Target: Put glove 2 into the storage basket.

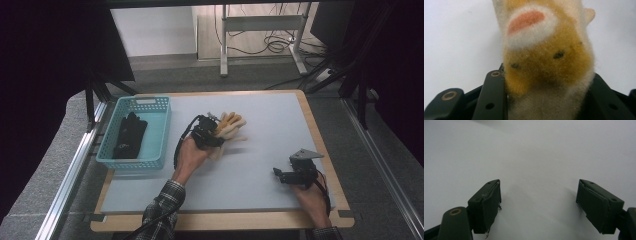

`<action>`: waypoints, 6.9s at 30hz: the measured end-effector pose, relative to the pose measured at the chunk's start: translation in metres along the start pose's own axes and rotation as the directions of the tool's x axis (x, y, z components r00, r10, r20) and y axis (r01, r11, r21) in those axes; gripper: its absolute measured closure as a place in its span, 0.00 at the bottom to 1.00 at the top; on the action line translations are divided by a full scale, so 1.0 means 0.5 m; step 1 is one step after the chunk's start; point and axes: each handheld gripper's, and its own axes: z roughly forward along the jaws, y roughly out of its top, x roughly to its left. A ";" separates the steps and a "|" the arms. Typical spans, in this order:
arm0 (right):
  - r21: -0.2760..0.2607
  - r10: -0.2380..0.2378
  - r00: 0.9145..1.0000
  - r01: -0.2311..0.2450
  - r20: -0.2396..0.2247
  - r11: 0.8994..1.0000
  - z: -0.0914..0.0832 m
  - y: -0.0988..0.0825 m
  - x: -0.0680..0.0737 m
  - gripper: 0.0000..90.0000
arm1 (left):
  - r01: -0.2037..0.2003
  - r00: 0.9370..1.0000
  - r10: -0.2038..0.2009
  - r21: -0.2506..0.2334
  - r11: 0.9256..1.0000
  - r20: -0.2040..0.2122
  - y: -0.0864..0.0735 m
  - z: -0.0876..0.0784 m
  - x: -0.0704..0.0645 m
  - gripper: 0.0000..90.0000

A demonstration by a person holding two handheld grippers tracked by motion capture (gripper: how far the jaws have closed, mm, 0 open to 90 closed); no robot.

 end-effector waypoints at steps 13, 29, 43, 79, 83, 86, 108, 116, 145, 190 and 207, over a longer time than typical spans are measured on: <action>-0.001 0.000 1.000 0.000 0.001 1.000 0.000 0.000 0.000 0.21 | 0.050 0.996 -0.052 -0.030 0.998 -0.071 -0.003 -0.081 0.060 0.64; -0.001 -0.001 1.000 0.001 0.001 1.000 0.000 0.000 0.000 0.21 | 0.109 0.982 -0.116 -0.056 0.992 -0.147 -0.027 -0.158 0.124 0.64; -0.001 -0.001 1.000 0.001 0.001 1.000 0.000 0.000 0.001 0.21 | 0.198 0.951 -0.211 -0.078 0.977 -0.226 -0.081 -0.227 0.202 0.63; -0.001 -0.002 1.000 0.002 0.001 1.000 0.000 0.000 0.001 0.21 | 0.350 0.862 -0.290 0.076 0.934 -0.415 -0.159 -0.149 0.336 0.69; -0.002 -0.001 1.000 0.001 0.002 1.000 0.000 0.000 0.001 0.21 | 0.344 0.867 -0.258 0.135 0.929 -0.427 -0.151 -0.116 0.331 0.69; -0.002 -0.001 1.000 0.001 0.001 1.000 0.000 0.000 0.001 0.21 | 0.359 0.863 -0.272 0.138 0.923 -0.426 -0.154 -0.105 0.336 0.69; -0.002 -0.002 1.000 0.002 0.002 1.000 0.000 0.000 0.001 0.21 | 0.340 0.903 -0.309 0.058 0.939 -0.300 -0.158 -0.207 0.346 0.09; -0.002 -0.002 1.000 0.002 0.002 1.000 0.000 0.000 0.001 0.21 | 0.368 0.856 -0.298 0.093 0.925 -0.423 -0.186 -0.207 0.360 0.63; -0.001 -0.002 1.000 0.002 0.002 1.000 0.000 0.000 0.001 0.21 | 0.342 0.884 -0.304 0.048 0.938 -0.356 -0.159 -0.178 0.348 0.71; -0.002 -0.003 1.000 0.003 0.003 1.000 0.000 0.000 0.001 0.21 | 0.444 0.857 -0.392 0.095 0.891 -0.333 -0.170 -0.098 0.360 0.99; -0.002 -0.003 1.000 0.003 0.002 1.000 0.000 0.000 0.001 0.21 | 0.437 0.829 -0.431 -0.068 0.897 -0.358 -0.192 -0.178 0.373 0.44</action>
